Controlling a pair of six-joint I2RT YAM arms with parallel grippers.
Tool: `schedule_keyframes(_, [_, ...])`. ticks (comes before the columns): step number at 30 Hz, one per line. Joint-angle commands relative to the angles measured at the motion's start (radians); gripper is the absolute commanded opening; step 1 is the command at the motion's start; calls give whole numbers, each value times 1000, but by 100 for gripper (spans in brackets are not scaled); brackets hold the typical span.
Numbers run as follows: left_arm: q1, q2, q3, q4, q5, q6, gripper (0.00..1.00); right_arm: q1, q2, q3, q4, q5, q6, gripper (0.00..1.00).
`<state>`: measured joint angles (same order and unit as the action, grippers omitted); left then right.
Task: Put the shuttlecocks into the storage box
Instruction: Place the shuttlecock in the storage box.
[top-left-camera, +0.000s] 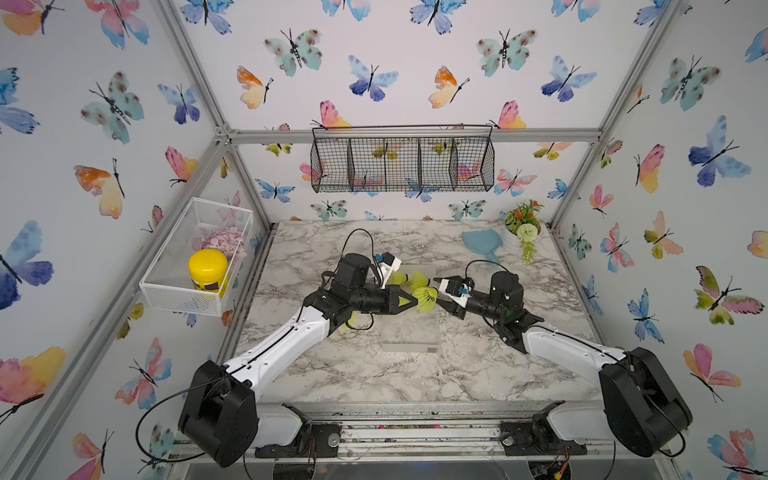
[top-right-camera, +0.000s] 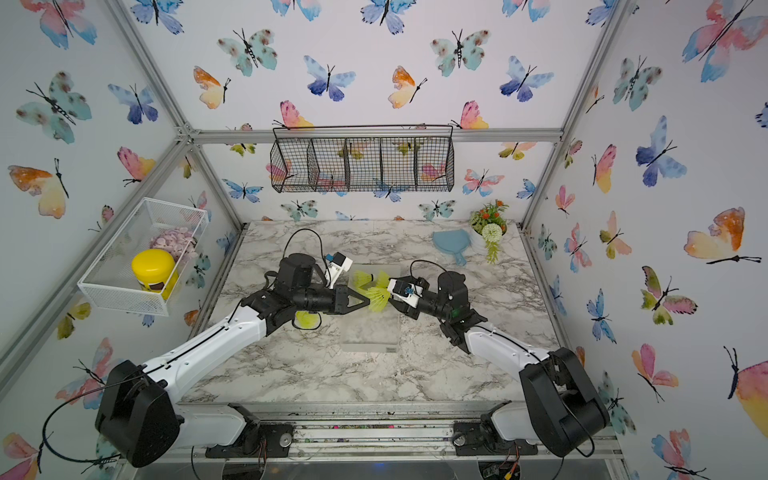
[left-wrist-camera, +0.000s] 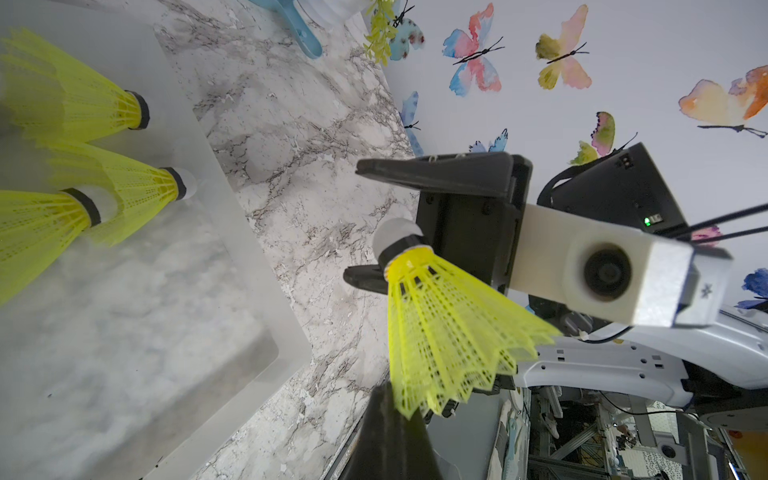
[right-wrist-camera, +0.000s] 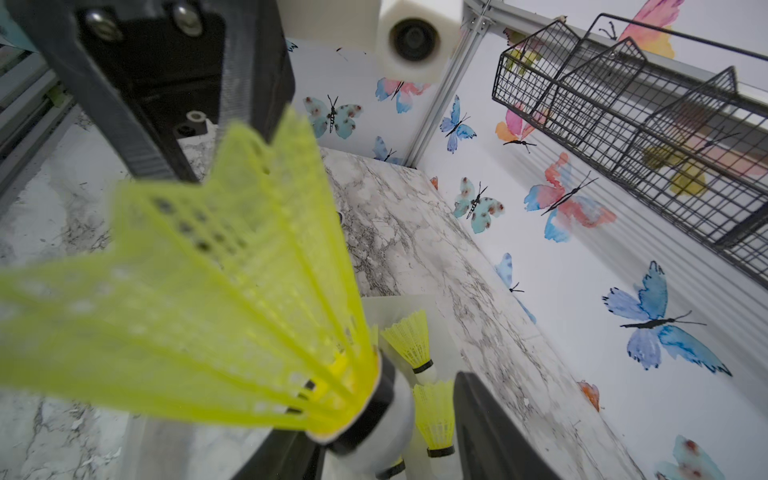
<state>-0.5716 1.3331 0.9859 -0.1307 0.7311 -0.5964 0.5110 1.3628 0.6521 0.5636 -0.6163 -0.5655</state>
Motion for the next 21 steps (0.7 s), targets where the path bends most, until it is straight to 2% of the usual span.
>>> schedule_keyframes(1, [-8,13,21,28,12,-8,0,8,-28,25,-38,-50,-39,53])
schedule_keyframes(6, [-10,21,20,30,-1,-15,0,11,-40,21,-61,-49,-60,49])
schedule_keyframes(10, [-11,27,20,35,-2,-19,0,11,-41,23,-78,-46,-62,31])
schedule_keyframes(13, [-11,27,21,33,-6,-16,0,11,-44,23,-90,-28,-54,26])
schedule_keyframes(14, [-12,26,26,25,-15,-10,4,11,-47,23,-96,-23,-53,26])
schedule_keyframes(16, [-11,14,44,-19,-62,19,32,11,-52,24,-112,-1,-48,26])
schedule_keyframes(18, [-11,-2,66,-68,-124,59,48,11,-54,33,-141,14,-48,26])
schedule_keyframes(21, [-24,-35,99,-132,-232,151,54,11,-49,48,-183,30,-40,26])
